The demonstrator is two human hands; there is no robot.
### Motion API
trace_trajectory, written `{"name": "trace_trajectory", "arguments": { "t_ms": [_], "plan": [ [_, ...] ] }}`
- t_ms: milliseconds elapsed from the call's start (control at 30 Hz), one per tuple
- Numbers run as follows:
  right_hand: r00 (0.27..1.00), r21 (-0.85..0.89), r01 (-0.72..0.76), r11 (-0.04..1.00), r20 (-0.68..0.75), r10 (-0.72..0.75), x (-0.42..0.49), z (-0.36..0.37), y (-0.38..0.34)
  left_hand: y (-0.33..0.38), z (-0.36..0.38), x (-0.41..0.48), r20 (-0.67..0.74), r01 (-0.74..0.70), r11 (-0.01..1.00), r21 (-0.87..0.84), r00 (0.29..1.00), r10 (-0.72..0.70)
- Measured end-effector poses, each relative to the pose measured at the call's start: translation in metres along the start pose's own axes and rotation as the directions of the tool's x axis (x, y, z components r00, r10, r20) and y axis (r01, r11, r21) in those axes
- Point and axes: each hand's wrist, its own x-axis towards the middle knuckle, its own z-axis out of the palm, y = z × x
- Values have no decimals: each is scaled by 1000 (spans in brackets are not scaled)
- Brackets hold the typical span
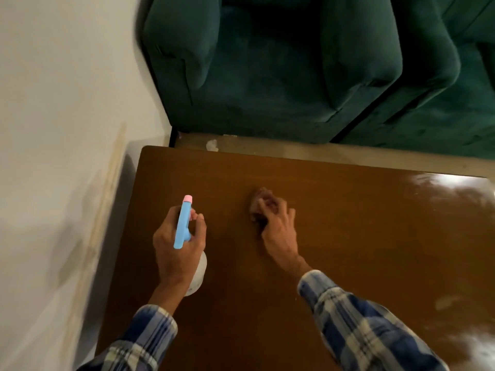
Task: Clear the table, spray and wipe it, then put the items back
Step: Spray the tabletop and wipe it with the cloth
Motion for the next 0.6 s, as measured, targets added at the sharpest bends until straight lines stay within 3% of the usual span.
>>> {"name": "trace_trajectory", "arguments": {
  "t_ms": [67, 100, 333, 500, 600],
  "plan": [
    [975, 102, -189, 977, -99, 199, 0, -12, 31, 2, 0, -5, -1, 6, 1000, -2, 1000, -6],
    [967, 111, -216, 970, -111, 228, -2, -16, 39, 3, 0, -10, 5, 15, 1000, -7, 1000, -14],
    [959, 179, -239, 954, -108, 261, 4, -9, 22, 5, 4, -58, 180, 122, 992, 26, 976, -124],
    [1000, 77, 13, 997, -19, -12, 8, 9, -31, 4, 2, -79, 97, 199, 978, 63, 974, -205],
    [927, -71, 354, 933, 162, -339, 8, 27, -61, 9, -3, -81, 3, 248, 968, 43, 969, -248]
  ]
}}
